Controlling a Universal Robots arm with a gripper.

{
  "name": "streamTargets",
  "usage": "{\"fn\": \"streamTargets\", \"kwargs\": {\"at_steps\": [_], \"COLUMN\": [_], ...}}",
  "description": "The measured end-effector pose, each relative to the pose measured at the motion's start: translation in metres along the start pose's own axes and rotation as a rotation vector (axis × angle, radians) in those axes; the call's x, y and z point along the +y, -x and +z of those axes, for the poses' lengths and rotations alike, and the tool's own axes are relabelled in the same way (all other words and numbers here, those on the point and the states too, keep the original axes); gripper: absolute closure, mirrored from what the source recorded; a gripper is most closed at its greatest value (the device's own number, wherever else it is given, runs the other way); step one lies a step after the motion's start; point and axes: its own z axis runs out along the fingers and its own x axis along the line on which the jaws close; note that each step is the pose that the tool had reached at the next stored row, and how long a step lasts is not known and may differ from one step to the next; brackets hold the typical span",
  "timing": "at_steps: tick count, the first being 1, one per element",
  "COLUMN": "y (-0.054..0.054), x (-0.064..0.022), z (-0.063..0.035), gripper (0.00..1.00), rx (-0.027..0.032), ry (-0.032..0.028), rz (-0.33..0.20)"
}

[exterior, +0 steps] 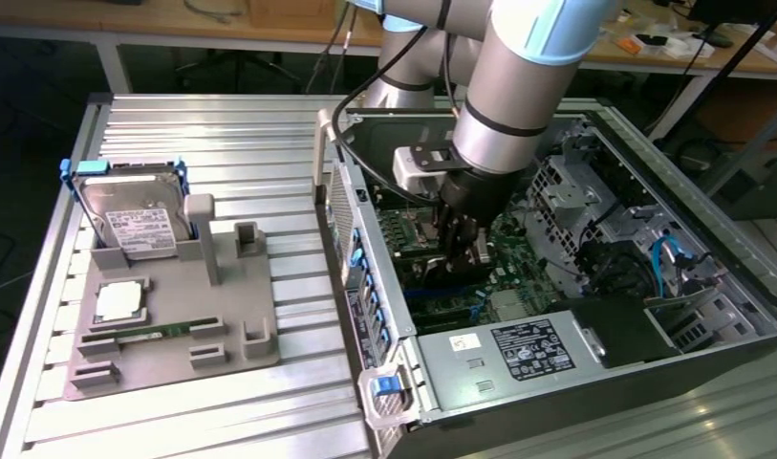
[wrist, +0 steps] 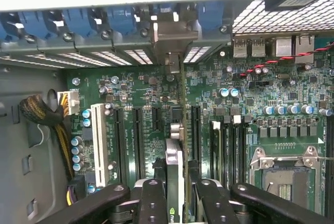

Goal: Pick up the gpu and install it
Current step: 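Insert the gpu into the slot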

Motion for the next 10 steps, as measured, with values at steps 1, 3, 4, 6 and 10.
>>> {"fn": "streamTargets", "kwargs": {"at_steps": [1, 3, 4, 6, 10], "y": [0.0001, 0.0002, 0.0002, 0.0003, 0.0002], "x": [0.0, 0.0, 0.0001, 0.0, 0.0002], "z": [0.0002, 0.0008, 0.0009, 0.0027, 0.0036], "gripper": [0.73, 0.73, 0.73, 0.73, 0.73], "rx": [0.0001, 0.0, 0.0002, -0.0002, 0.0005], "ry": [0.0, -0.0001, 0.0, -0.0004, 0.0001], "rz": [-0.001, -0.002, -0.002, -0.003, -0.003]}}
